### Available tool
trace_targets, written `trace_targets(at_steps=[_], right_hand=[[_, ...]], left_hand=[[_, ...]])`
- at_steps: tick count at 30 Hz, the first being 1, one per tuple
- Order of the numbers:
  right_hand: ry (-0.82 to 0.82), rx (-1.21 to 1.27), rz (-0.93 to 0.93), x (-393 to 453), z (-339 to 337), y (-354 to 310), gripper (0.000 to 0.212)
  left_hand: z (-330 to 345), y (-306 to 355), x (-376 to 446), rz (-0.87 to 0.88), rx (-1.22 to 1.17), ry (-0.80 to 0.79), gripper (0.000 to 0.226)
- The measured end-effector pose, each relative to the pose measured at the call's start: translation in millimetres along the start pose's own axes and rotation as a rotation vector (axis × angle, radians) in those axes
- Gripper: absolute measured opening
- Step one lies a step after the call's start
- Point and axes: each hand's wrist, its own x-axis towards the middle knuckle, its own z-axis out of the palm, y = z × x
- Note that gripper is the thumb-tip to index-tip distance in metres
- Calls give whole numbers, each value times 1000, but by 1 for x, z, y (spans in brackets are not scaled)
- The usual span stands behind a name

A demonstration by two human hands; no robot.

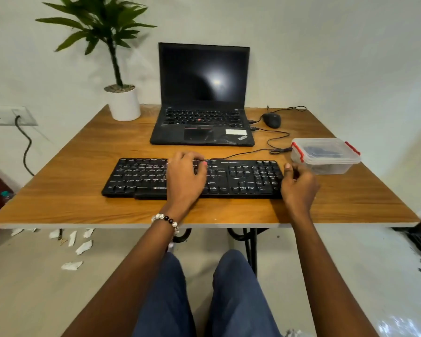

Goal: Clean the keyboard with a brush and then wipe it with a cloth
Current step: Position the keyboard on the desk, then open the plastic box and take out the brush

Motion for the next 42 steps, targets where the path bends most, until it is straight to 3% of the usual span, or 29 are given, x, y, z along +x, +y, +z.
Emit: trace_targets(at_steps=[4,12,14,18,21,29,35,39,42], right_hand=[[49,49,-11,21,-34,5,25],[351,-7,153,105,-80,37,23],[331,-59,178,132,-85,50,25],[32,-110,297,167,-95,67,41],[-91,-133,287,178,-97,75,35],[-84,-184,209,185,-86,82,31],[-50,-208,305,186,-82,88,33],[41,-269,170,181,-81,80,36],[19,-228,122,180,-82,73,40]], left_hand=[[49,58,11,45,-294,-229,9],[145,137,46,-261,-605,-404,12],[164,147,56,-337,-586,-402,14],[189,160,68,-399,-521,-449,27],[198,160,75,-450,-515,-457,22],[209,150,88,-530,-628,-438,22],[209,150,89,-551,-631,-441,14],[208,151,90,-563,-624,-447,14],[207,154,91,-556,-587,-453,15]])
